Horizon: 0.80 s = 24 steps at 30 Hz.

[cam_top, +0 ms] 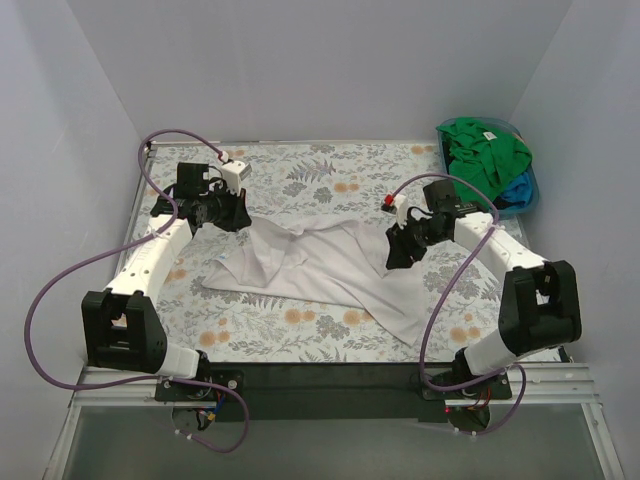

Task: Fold and stack the t-shirts
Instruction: Flatten the tshirt out

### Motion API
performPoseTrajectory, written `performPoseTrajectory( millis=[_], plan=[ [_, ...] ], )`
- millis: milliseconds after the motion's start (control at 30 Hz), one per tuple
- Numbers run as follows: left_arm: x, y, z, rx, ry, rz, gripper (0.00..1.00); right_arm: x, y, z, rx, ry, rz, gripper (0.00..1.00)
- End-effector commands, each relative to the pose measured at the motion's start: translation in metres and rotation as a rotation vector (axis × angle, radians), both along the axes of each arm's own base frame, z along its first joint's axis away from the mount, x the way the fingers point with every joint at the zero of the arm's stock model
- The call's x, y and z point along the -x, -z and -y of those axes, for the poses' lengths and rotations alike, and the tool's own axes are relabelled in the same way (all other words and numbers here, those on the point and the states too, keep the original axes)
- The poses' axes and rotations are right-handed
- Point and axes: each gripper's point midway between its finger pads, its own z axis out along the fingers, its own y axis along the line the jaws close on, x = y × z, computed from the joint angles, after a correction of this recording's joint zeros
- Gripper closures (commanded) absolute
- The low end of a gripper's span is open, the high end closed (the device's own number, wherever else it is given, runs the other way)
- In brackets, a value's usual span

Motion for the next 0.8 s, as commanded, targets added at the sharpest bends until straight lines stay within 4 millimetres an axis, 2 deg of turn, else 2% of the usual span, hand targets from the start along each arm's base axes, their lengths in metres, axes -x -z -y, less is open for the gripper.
performPoseTrajectory(
  millis=[0,67,167,233,267,300,467,633,767],
  plan=[
    [0.004,-0.002,0.002,0.026,0.013,-0.009,1.0,0.002,-0.014,0.01,0.035,-0.032,0.098,0.48],
    [0.002,-0.002,0.004,0.034,0.011,-0.013,1.0,-0.007,-0.025,0.01,0.026,0.0,0.109,0.43],
    [0.0,-0.002,0.004,0.038,0.011,-0.017,1.0,-0.011,-0.028,0.003,0.025,0.007,0.105,0.44],
    [0.0,-0.001,0.004,0.038,0.01,-0.02,1.0,-0.015,-0.018,0.002,0.072,0.025,0.08,0.47],
    [-0.001,-0.001,0.005,0.039,0.009,-0.02,1.0,-0.012,-0.008,-0.005,0.094,0.005,0.055,0.51],
    [-0.001,-0.001,0.005,0.041,0.01,-0.02,1.0,-0.014,0.0,-0.004,0.131,0.027,0.044,0.52],
    [0.0,-0.001,0.004,0.037,0.006,-0.024,1.0,-0.009,0.034,-0.011,0.201,0.036,-0.037,0.52],
    [0.001,0.001,0.003,0.033,0.006,-0.025,1.0,-0.02,0.048,-0.009,0.264,0.07,-0.017,0.48],
    [0.0,0.001,0.004,0.035,0.006,-0.022,1.0,-0.019,0.058,-0.015,0.284,0.051,-0.036,0.49]
  ],
)
